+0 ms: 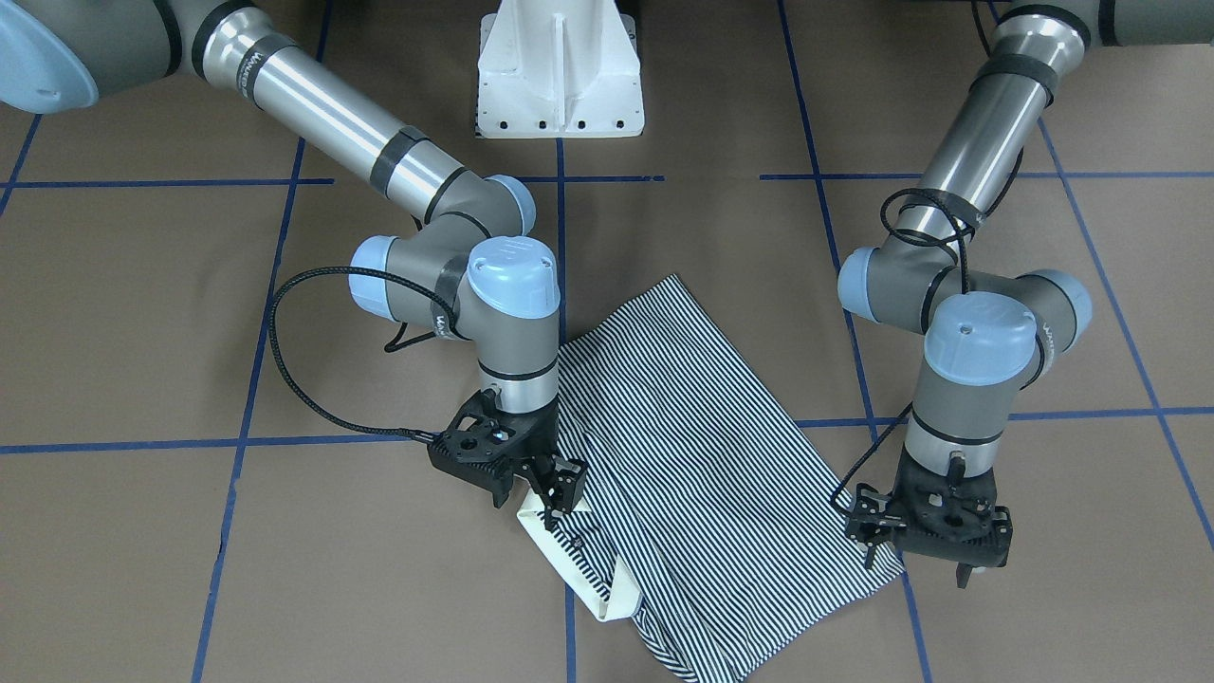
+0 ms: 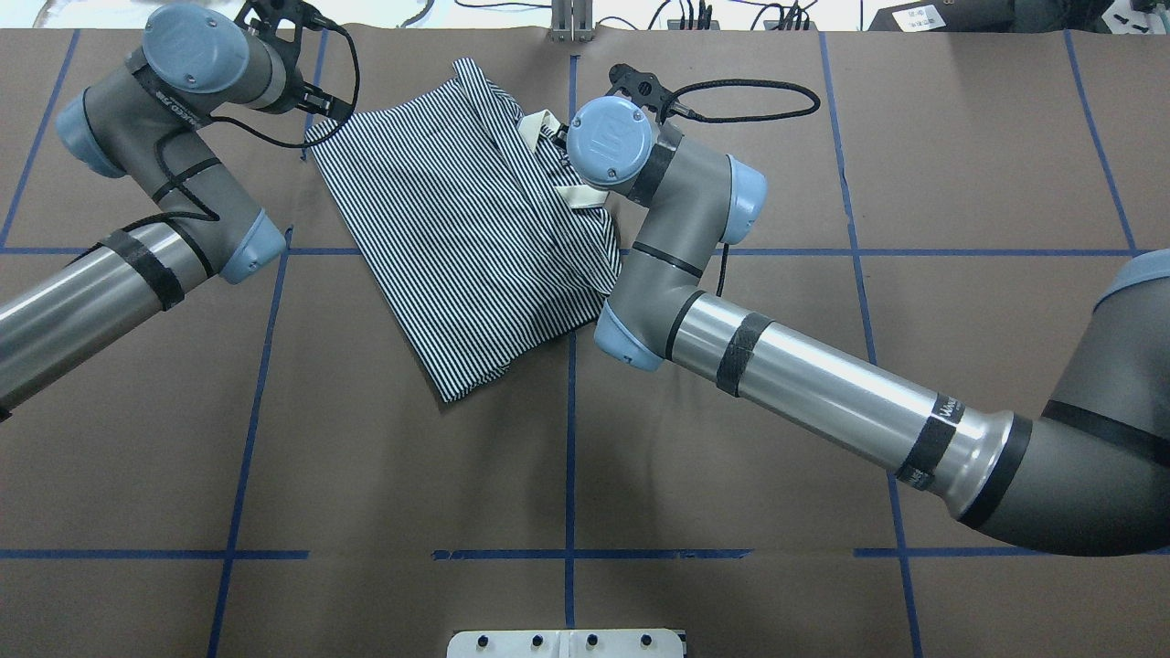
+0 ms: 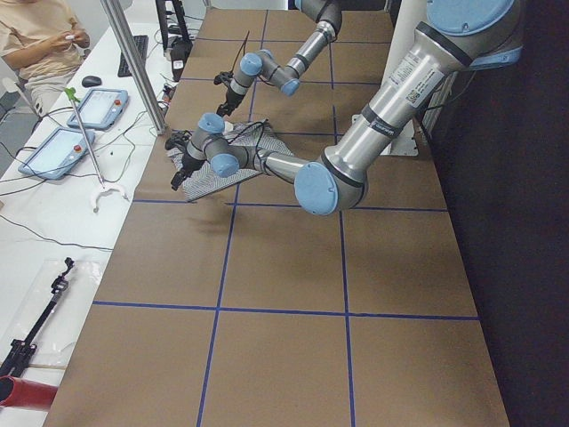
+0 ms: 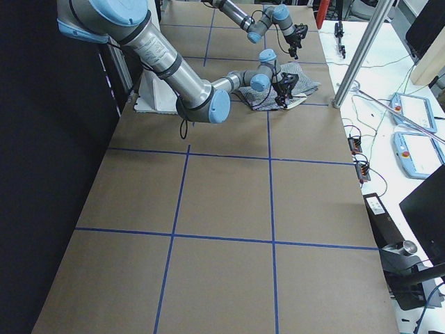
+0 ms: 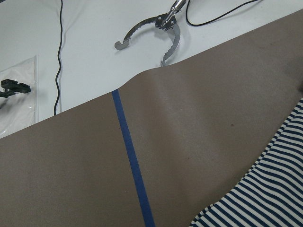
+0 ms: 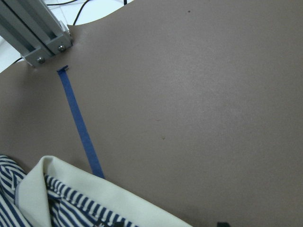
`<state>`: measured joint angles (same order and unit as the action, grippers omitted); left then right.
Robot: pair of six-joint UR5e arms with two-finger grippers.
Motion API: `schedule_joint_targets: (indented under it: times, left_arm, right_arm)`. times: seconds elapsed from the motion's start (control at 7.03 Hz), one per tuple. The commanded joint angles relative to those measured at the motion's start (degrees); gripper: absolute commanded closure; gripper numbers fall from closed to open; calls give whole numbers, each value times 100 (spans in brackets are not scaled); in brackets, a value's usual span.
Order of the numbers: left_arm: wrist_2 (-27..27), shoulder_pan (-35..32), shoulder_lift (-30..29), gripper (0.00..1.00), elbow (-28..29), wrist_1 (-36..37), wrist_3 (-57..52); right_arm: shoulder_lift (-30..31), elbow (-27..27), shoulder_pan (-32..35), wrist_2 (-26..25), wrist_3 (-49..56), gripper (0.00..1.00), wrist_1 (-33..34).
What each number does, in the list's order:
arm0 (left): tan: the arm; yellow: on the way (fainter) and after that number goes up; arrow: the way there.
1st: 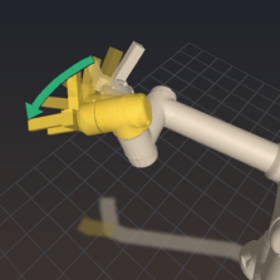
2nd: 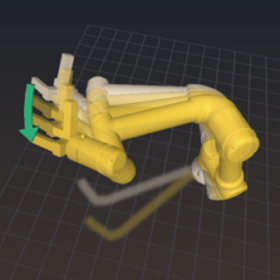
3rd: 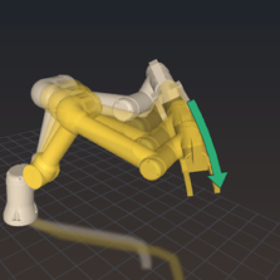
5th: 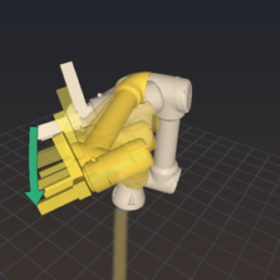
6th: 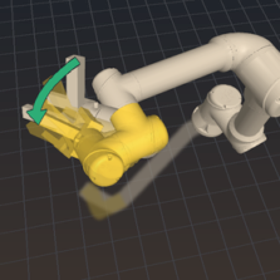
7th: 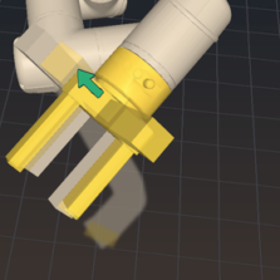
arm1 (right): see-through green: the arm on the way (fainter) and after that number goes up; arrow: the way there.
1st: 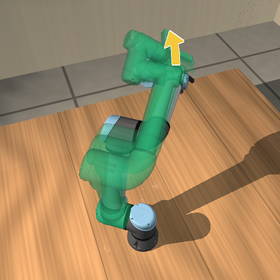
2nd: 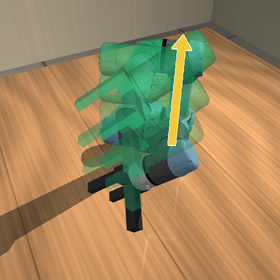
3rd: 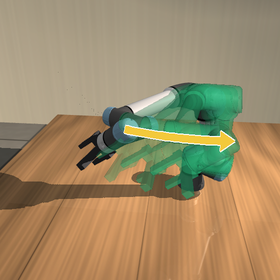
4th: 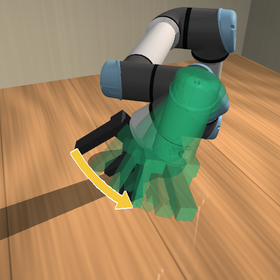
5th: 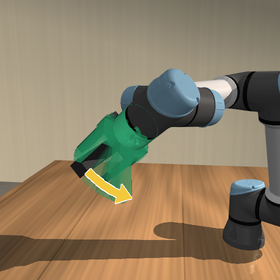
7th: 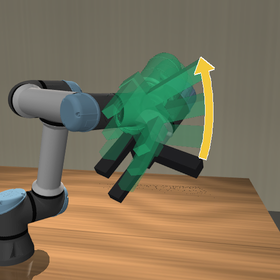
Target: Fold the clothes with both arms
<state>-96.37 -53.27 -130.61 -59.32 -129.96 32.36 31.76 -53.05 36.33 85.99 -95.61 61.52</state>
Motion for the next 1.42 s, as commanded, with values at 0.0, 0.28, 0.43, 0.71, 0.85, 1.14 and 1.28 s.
schedule_joint_targets:
  times: [0.0, 0.28, 0.43, 0.71, 0.85, 1.14, 1.28]
  left_arm:
    - [-136, 9, 79, 0, -9, -99, 7]
    - [-136, 9, 89, 0, -10, -126, 16]
    - [-136, 9, 89, 0, -10, -135, 16]
    - [-136, 18, 150, 0, -36, -205, 59]
    - [-136, 10, 185, 0, -62, -266, 86]
    - [-136, 9, 185, 0, -106, -258, 86]
    - [-136, 9, 185, 0, -106, -267, 104]
  right_arm:
    - [-12, 111, -100, -117, -10, 28, -9]
    - [-3, 128, -170, -153, -27, 28, 0]
    - [5, 137, -197, -162, -97, 34, 0]
    - [-21, 128, -206, -162, -333, 100, 0]
    - [-21, 102, -180, -153, -344, 100, 9]
    - [179, -535, -127, -83, -265, 100, 61]
    - [781, -1244, -153, -91, -265, 100, 62]
